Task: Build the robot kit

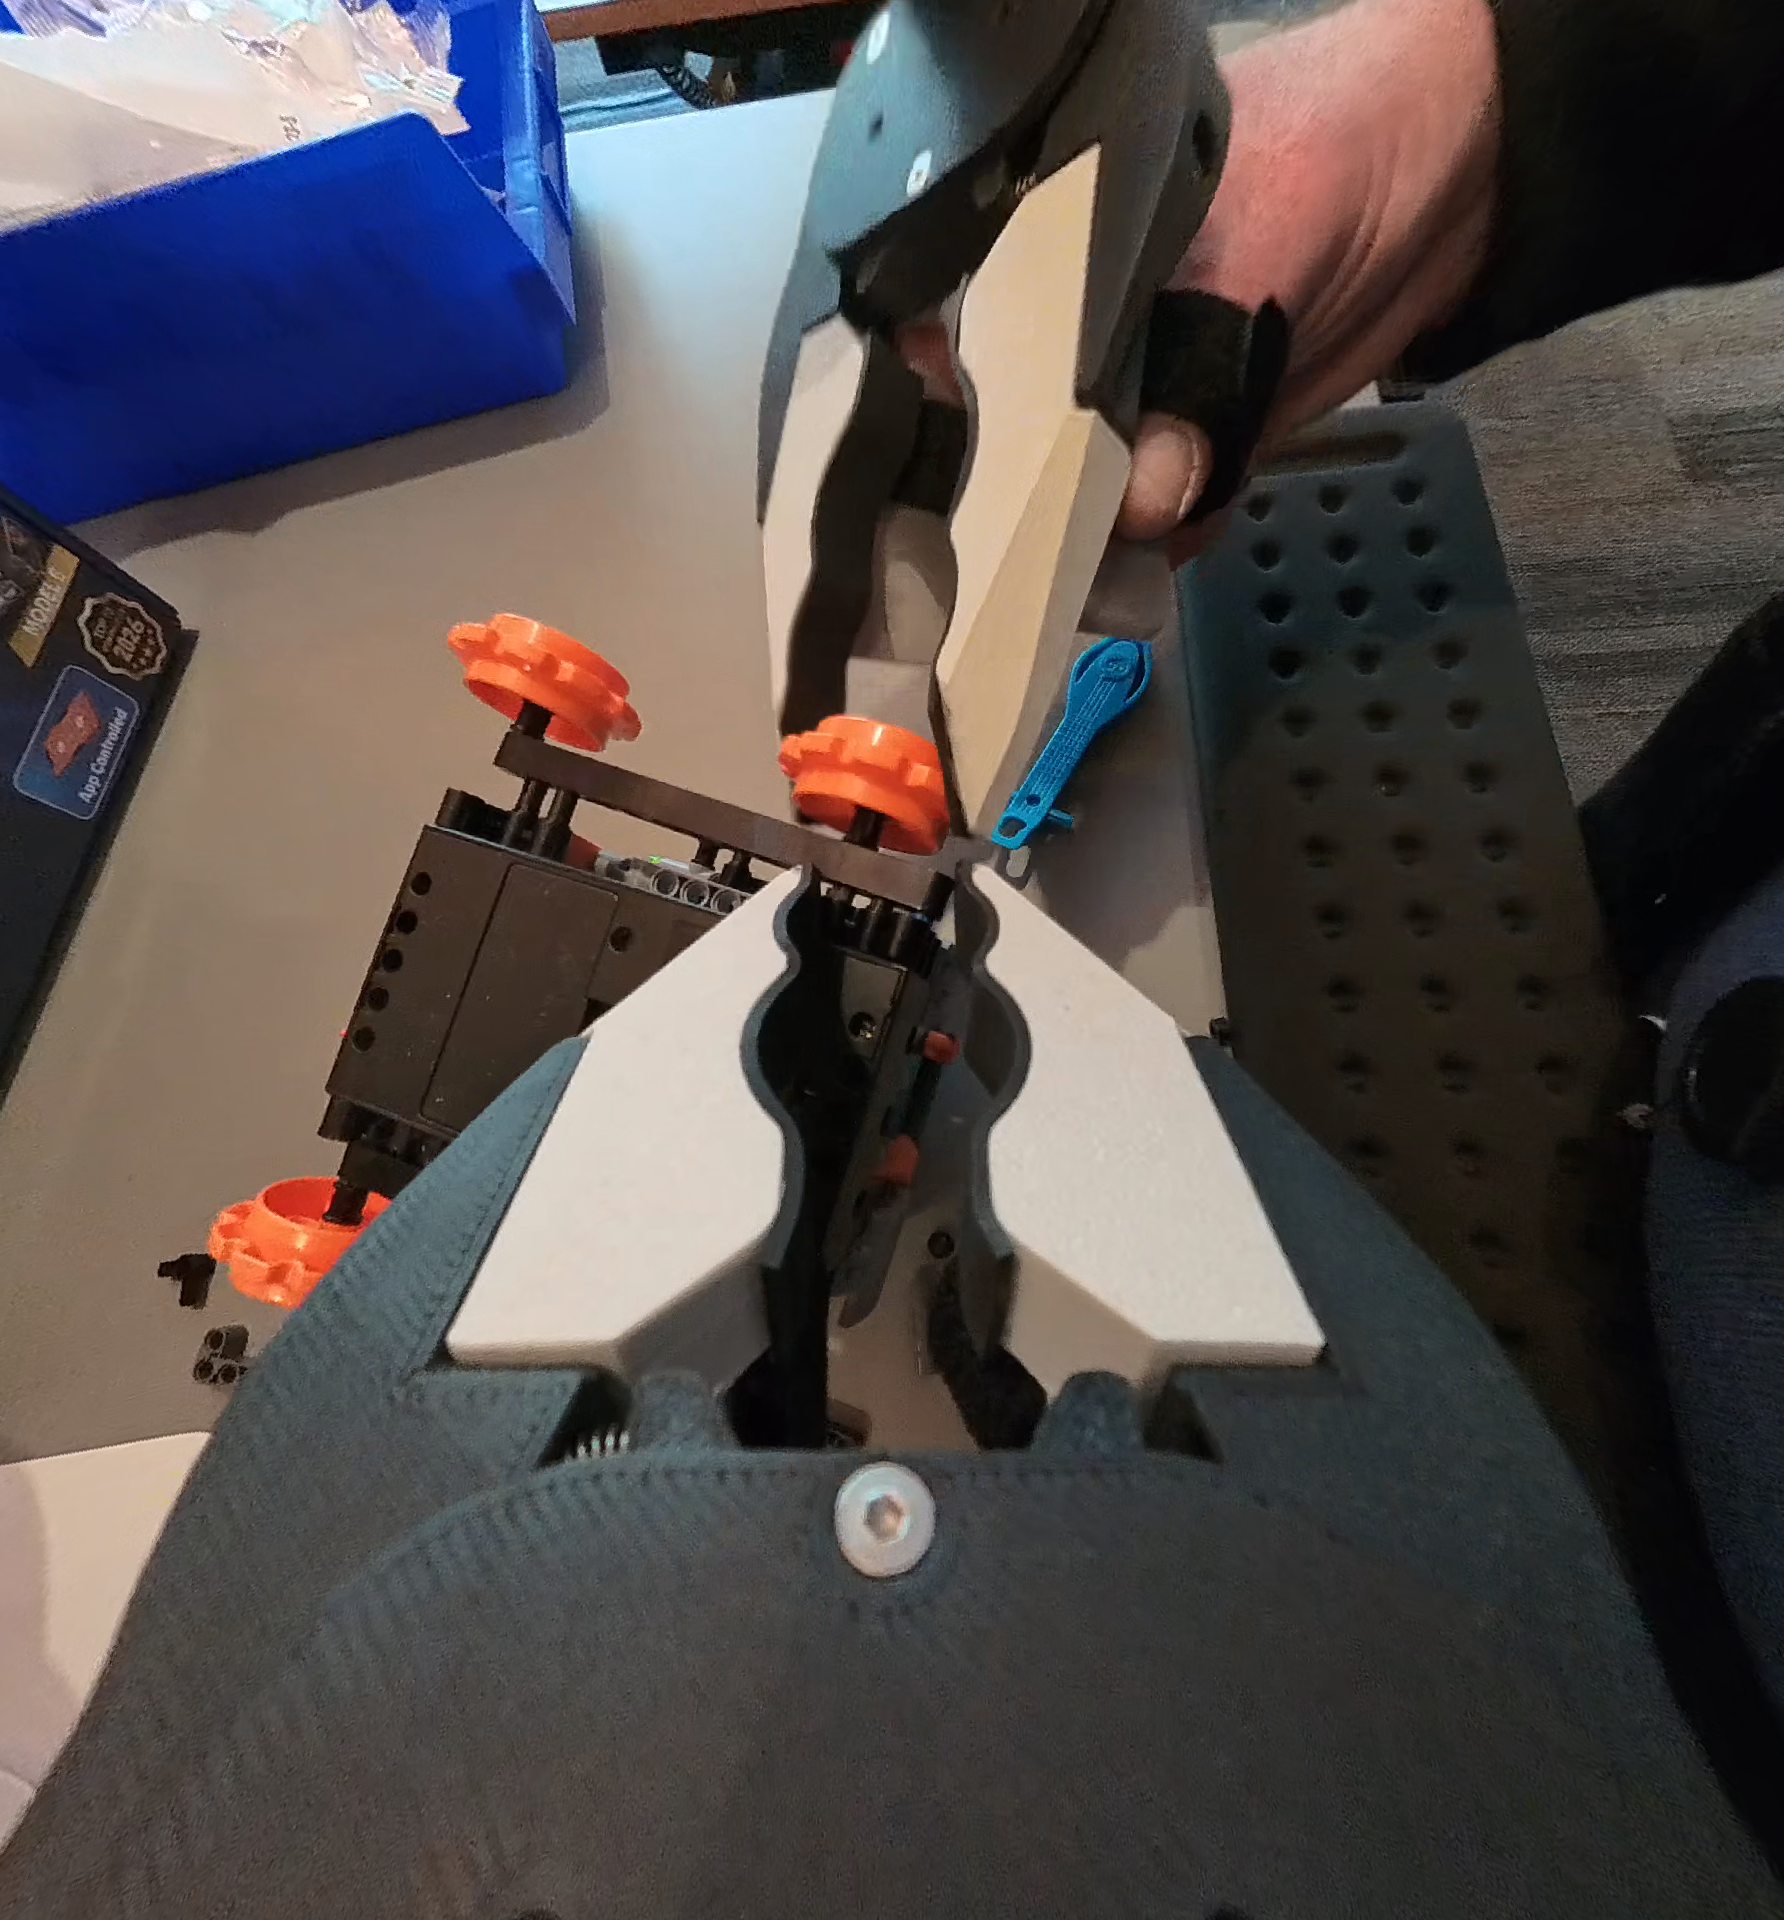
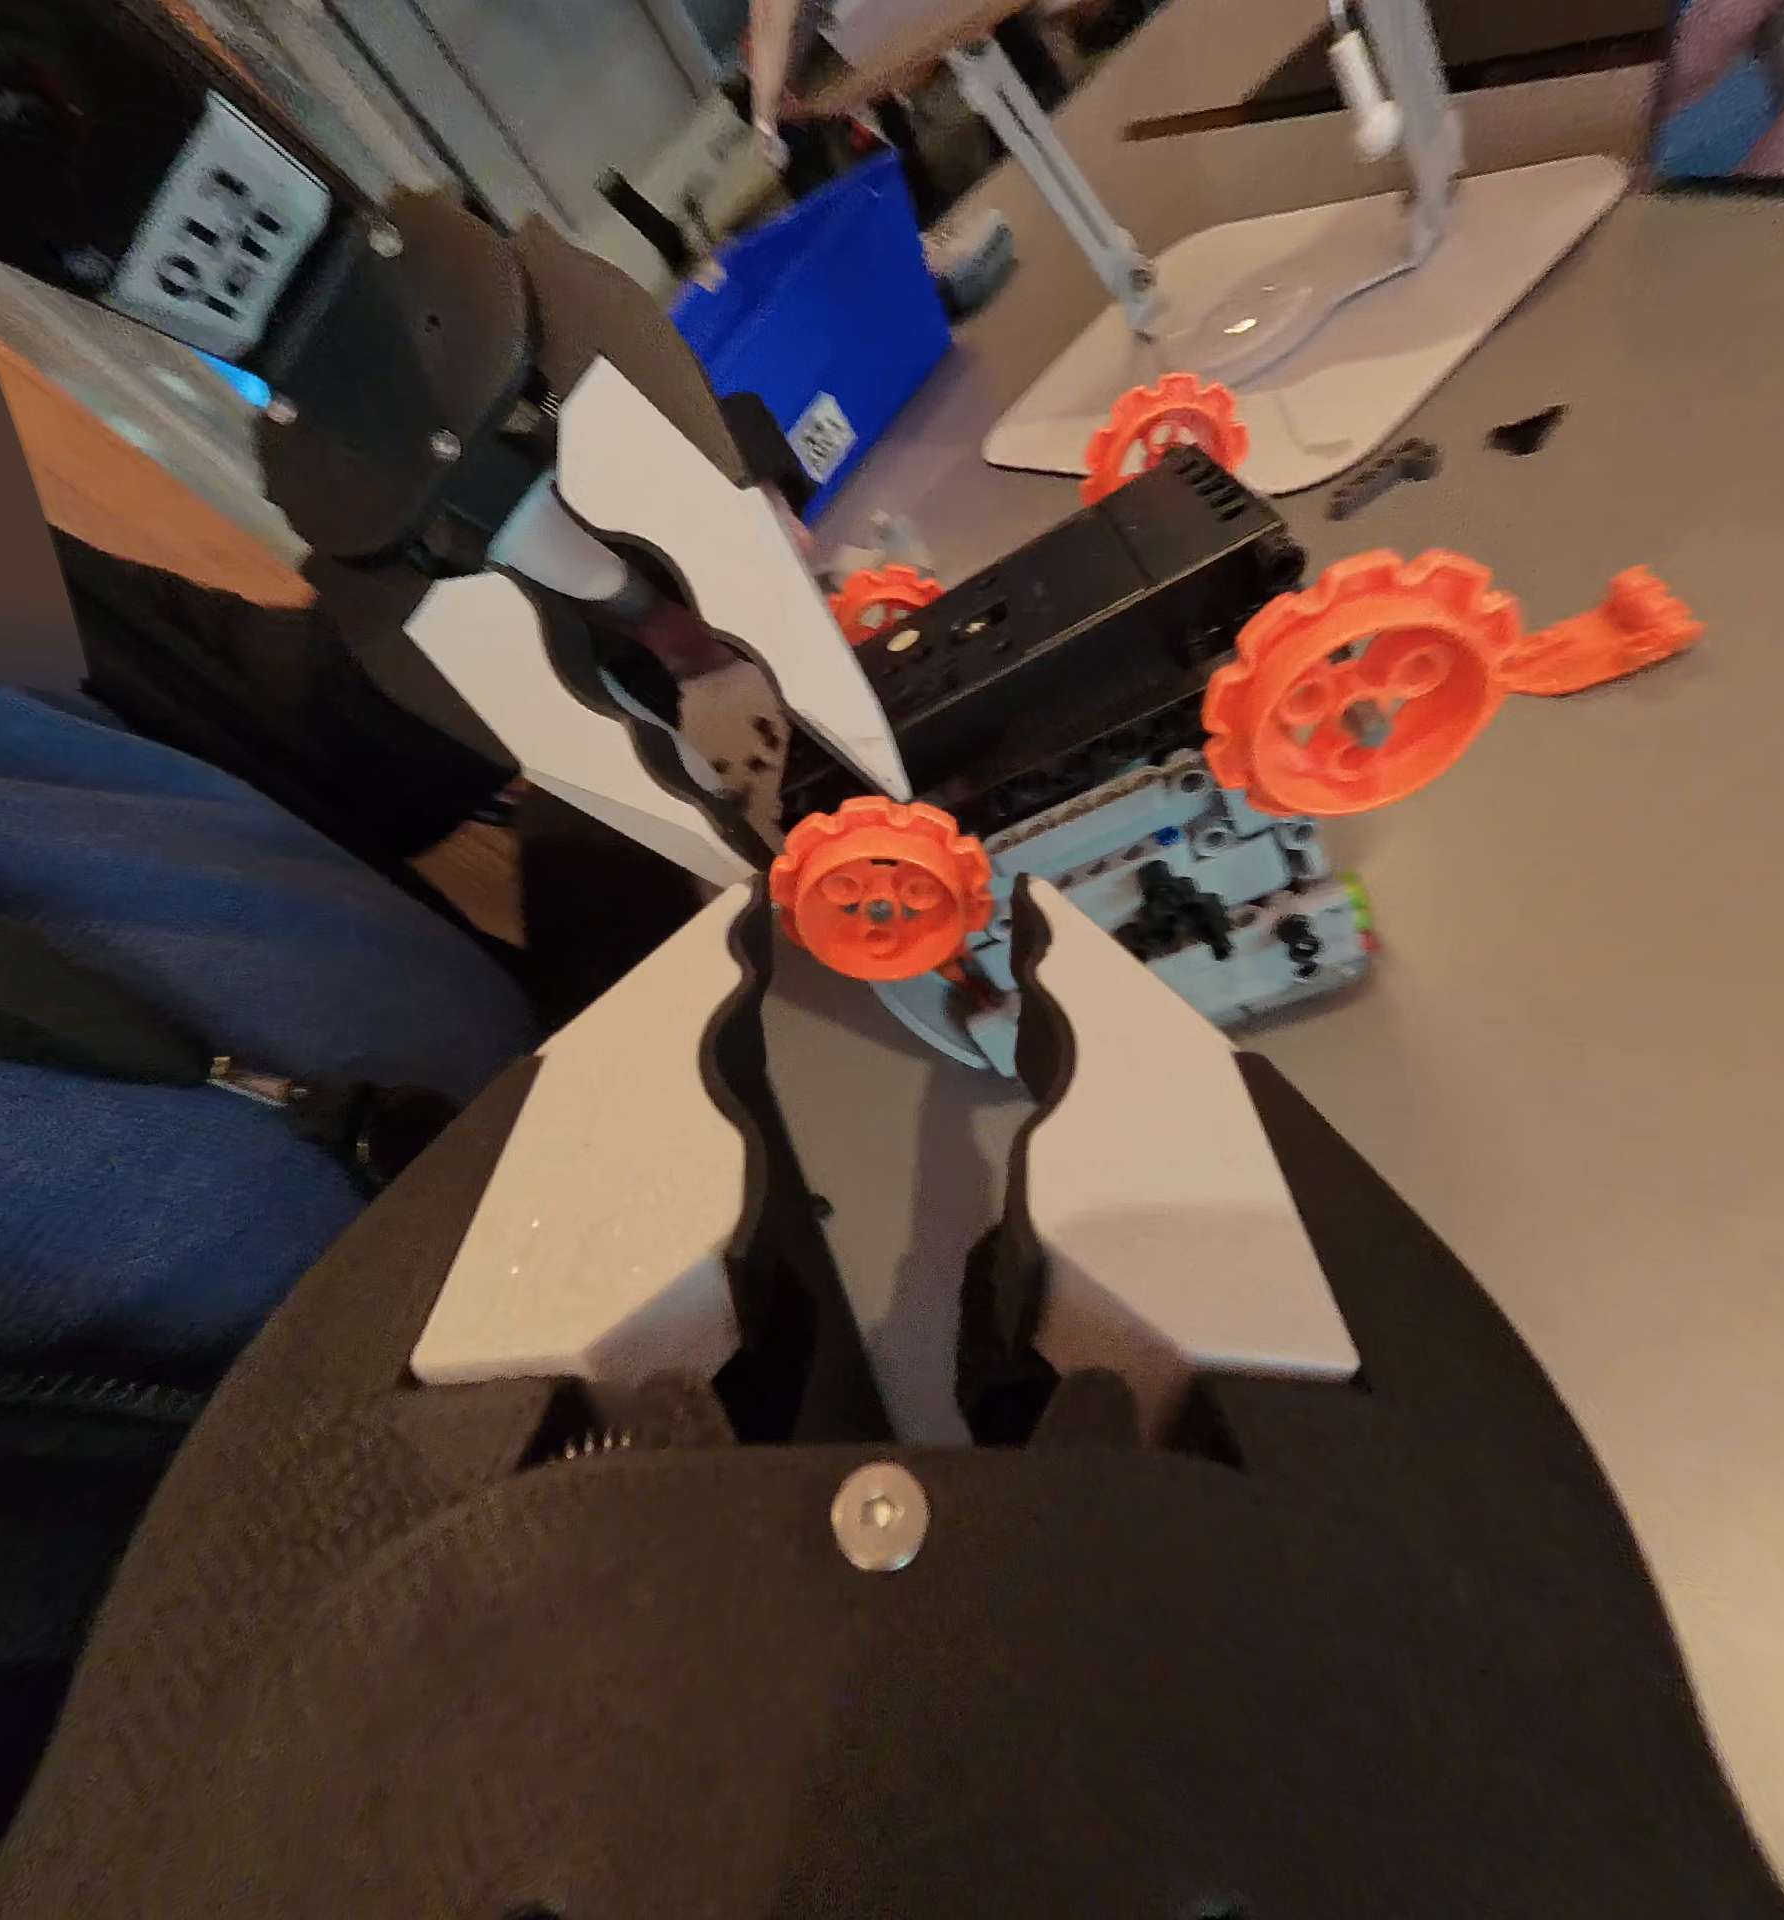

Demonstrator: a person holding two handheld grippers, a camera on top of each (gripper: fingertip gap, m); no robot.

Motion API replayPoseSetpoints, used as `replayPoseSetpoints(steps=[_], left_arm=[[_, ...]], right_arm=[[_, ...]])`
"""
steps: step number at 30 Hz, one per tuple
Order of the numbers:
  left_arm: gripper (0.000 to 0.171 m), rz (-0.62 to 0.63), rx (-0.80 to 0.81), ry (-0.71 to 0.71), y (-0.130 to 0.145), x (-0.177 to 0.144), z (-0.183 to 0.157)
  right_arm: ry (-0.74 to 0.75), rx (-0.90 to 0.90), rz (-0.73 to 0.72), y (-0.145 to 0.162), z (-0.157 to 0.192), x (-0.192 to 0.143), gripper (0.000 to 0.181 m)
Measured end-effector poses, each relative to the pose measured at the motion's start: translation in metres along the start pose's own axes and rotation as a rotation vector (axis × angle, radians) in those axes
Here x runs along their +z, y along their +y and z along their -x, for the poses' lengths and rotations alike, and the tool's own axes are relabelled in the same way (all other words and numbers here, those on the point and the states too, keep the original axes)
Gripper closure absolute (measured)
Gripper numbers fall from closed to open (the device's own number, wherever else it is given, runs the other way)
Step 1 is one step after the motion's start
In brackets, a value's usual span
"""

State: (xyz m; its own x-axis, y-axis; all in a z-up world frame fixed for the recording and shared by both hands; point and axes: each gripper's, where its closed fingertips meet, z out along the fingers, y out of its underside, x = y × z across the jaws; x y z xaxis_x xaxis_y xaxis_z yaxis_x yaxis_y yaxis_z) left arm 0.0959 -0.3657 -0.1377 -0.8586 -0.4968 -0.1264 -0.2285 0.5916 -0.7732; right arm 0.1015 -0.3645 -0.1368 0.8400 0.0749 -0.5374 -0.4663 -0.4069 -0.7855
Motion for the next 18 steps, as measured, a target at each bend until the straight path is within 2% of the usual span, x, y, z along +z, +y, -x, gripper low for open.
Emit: replayPoseSetpoints(steps=[2, 6, 9, 11, 12, 13, 17, 18], left_arm=[[0.145, -0.009, 0.016, -0.005, 0.001, -0.001, -0.001], [0.141, -0.025, 0.033, -0.006, 0.002, -0.006, -0.006], [0.140, -0.039, 0.055, 0.006, 0.002, -0.013, -0.009], [0.144, -0.030, 0.064, 0.001, 0.005, -0.014, -0.008], [0.154, -0.008, 0.078, 0.008, 0.009, -0.013, -0.009], [0.155, -0.010, 0.095, 0.005, 0.010, -0.014, -0.009], [0.153, -0.003, 0.122, 0.008, 0.011, -0.014, -0.012], [0.157, -0.019, 0.127, 0.009, 0.009, -0.017, -0.014]], right_arm=[[0.112, -0.091, 0.056, -0.002, -0.002, -0.007, 0.130], [0.268, -0.354, 0.200, -0.012, 0.014, -0.011, 0.137], [0.294, -0.451, 0.313, -0.014, 0.021, 0.004, 0.136], [0.312, -0.483, 0.378, -0.010, 0.016, 0.013, 0.144], [0.321, -0.493, 0.398, -0.009, 0.014, 0.016, 0.143], [0.351, -0.501, 0.431, -0.009, 0.009, 0.015, 0.141], [0.320, -0.527, 0.543, -0.003, 0.009, 0.018, 0.146], [0.313, -0.542, 0.571, -0.002, 0.010, 0.019, 0.147]])
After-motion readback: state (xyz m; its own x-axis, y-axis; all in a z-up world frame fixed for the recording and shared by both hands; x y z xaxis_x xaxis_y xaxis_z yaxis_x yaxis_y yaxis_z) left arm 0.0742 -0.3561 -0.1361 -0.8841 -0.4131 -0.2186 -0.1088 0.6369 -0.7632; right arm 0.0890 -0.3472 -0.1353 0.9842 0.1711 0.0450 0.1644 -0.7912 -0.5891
